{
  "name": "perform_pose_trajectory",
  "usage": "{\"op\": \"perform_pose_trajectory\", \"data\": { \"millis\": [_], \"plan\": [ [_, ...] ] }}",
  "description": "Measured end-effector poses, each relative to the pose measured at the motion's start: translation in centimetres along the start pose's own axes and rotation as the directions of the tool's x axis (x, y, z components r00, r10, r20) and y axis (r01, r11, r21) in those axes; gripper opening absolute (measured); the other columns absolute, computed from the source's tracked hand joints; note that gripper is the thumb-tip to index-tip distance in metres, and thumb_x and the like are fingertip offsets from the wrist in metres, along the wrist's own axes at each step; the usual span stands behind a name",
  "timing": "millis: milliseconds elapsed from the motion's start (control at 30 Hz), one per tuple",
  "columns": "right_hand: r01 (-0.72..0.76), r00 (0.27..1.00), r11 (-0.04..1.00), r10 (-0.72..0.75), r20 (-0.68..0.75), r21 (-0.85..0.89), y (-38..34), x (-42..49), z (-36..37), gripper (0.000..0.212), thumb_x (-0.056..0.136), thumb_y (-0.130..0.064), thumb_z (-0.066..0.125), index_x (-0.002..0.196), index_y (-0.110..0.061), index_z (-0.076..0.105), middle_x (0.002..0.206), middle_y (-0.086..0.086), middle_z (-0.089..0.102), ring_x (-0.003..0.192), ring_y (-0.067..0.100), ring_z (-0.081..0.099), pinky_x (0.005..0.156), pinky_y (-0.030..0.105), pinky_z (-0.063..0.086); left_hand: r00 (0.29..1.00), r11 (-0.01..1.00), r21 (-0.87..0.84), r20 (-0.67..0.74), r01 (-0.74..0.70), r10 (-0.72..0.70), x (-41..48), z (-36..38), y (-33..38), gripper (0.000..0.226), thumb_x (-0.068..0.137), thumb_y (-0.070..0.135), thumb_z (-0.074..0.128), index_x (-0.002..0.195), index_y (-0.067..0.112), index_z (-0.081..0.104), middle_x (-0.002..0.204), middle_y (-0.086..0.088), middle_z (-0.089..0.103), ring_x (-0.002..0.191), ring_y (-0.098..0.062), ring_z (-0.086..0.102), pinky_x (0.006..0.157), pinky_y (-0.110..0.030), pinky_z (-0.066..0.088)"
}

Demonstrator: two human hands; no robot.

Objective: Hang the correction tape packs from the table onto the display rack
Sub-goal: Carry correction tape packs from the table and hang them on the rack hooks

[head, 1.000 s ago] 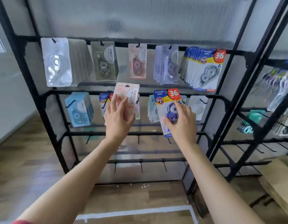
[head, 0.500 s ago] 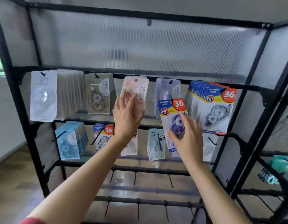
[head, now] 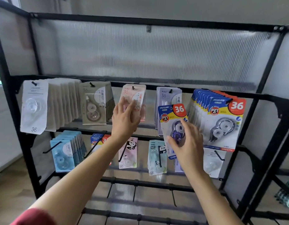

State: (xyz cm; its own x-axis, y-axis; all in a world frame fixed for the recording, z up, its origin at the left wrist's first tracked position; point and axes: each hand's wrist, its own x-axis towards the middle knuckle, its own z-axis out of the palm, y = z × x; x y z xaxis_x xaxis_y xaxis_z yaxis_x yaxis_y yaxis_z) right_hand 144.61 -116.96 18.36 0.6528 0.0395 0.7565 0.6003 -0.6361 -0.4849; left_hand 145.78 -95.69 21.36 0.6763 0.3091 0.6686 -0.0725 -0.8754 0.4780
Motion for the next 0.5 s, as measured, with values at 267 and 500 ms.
{"op": "perform_pose_trajectory", "data": {
  "millis": [267,500],
  "plan": [
    [-0.036,0.999,0.998,0.037,0.021,-0.044,0.7,-0.7,-0.2,0.065,0.080,-0.028,0.074,0.137,-0.011,0.048,0.135,0.013,0.049,0.122,0.033,0.045,0.098,0.049,0.042,0.988,0.995,0.085,0.137,0.054,-0.065,3.8,2.7,-0.6,0.067,0.093,0.042,0.054,0.150,0.032,0.020,0.160,-0.006,-0.003,0.142,-0.036,0.008,0.112,-0.056,0.025],
    [-0.028,0.999,0.996,0.029,0.013,-0.083,0.6,-0.5,-1.1,0.064,0.081,-0.029,0.073,0.137,-0.011,0.048,0.132,0.011,0.051,0.121,0.030,0.046,0.097,0.046,0.042,0.978,0.978,0.208,0.193,0.032,-0.073,4.1,3.2,-0.9,0.066,0.095,0.041,0.050,0.151,0.030,0.017,0.160,-0.007,-0.012,0.145,-0.040,-0.007,0.117,-0.057,0.003]
  ]
}}
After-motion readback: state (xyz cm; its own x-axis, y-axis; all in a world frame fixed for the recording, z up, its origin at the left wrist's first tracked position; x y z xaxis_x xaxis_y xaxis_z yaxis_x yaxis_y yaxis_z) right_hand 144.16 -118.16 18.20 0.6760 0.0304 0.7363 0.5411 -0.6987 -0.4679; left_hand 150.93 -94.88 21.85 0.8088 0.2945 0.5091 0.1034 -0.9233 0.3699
